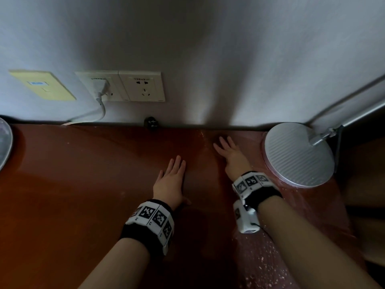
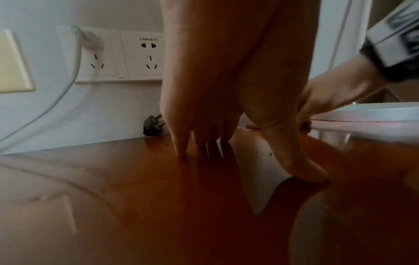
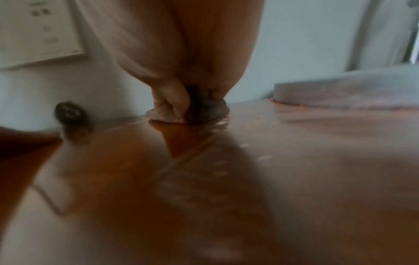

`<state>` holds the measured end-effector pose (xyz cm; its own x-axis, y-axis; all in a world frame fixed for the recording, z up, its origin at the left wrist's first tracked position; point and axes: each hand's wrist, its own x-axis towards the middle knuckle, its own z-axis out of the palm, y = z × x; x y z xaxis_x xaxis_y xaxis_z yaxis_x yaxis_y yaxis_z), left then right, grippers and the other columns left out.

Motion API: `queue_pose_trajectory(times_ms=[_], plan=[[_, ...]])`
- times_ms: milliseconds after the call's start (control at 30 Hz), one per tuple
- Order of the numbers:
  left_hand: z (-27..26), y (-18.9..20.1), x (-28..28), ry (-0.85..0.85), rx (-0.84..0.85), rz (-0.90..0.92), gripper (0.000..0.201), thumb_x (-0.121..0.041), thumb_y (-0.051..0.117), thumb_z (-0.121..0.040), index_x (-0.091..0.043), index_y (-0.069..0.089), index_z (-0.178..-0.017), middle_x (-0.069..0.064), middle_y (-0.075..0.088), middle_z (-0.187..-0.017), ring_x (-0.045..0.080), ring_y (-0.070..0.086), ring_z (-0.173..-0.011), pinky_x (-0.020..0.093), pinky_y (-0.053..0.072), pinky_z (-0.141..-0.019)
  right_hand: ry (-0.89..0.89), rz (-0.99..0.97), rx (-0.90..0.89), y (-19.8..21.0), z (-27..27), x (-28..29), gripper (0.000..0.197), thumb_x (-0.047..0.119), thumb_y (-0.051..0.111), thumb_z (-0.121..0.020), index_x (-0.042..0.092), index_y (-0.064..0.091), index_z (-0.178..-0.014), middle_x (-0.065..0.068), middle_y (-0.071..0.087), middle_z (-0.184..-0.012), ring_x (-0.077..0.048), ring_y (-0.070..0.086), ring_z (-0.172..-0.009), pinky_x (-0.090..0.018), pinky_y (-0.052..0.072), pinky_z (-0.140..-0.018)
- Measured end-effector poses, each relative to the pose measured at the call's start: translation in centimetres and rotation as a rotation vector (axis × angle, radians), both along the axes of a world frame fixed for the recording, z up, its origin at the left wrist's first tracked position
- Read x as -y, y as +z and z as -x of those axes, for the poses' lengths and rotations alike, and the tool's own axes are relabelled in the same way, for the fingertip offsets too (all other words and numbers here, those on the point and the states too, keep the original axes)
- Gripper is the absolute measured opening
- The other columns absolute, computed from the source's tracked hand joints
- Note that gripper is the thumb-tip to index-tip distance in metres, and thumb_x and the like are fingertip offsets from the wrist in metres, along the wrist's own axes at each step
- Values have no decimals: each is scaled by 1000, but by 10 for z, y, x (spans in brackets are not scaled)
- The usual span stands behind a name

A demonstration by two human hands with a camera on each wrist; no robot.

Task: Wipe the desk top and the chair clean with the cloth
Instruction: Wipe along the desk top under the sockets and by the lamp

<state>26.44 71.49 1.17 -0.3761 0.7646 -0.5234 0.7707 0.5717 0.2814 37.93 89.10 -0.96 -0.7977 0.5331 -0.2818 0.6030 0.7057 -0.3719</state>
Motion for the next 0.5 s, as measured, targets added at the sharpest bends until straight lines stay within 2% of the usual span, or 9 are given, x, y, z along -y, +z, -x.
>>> queue_pose_trajectory(times_ms=[33, 100, 200, 267, 300, 367, 400, 500], plan=[[-1, 1, -2, -3, -8, 8, 118, -37, 77, -74, -19, -9, -151, -3, -21, -157, 14, -16, -145, 36, 3, -118, -4, -8, 7, 0, 5, 8, 83, -14, 42, -77, 21, 17, -148, -3, -1, -158, -22, -9, -144, -32, -5, -115], [-1, 2, -4, 0, -19, 19, 118, -36, 78, -73, -18, -8, -151, -1, -20, -157, 15, -15, -145, 36, 5, -118, 110, -16, 28, -1, 10, 28, 84, -11, 45, -78, 21, 12, -149, -3, -6, -157, -23, -12, -144, -33, -8, -115], [-1, 3, -6, 5, -26, 16, 119, -36, 79, -72, -17, -7, -152, -1, -19, -157, 15, -14, -145, 35, 6, -118, 266, -16, 20, -3, 11, 24, 87, -14, 44, -77, 23, 11, -149, -1, -7, -157, -19, -11, -144, -28, -9, -113], [-1, 3, -5, 2, -26, 11, 120, -36, 80, -71, -17, -7, -152, -1, -19, -157, 15, -14, -145, 34, 6, -119, 212, -15, 35, -2, 13, 0, 86, -15, 42, -77, 24, 15, -148, -1, -2, -158, -19, -7, -145, -30, -3, -115], [-1, 3, -5, 3, -23, 12, 120, -36, 79, -71, -17, -7, -152, -1, -19, -157, 15, -14, -145, 34, 6, -119, 131, -13, 33, -1, 16, -9, 85, -15, 41, -77, 23, 17, -148, -2, -1, -158, -21, -6, -145, -31, -1, -115], [-1, 2, -4, 6, -17, 15, 120, -36, 79, -72, -18, -8, -151, -2, -20, -157, 14, -15, -145, 34, 5, -119, -35, -23, 25, 3, 25, -13, 82, -13, 42, -78, 21, 18, -148, -4, 0, -158, -22, -6, -145, -33, -1, -116], [0, 3, -4, 6, -20, 15, 120, -36, 79, -72, -18, -8, -151, -2, -20, -157, 14, -15, -145, 34, 5, -119, -64, -40, 36, 4, 31, -7, 81, -11, 43, -79, 21, 17, -149, -4, -2, -158, -23, -7, -145, -34, -2, -116], [0, 3, -5, 2, -25, 18, 119, -36, 79, -72, -18, -9, -151, -2, -20, -157, 14, -15, -145, 34, 5, -118, 82, -49, 70, 3, 41, 20, 82, -9, 45, -80, 21, 12, -149, -3, -6, -158, -23, -11, -144, -34, -5, -115]])
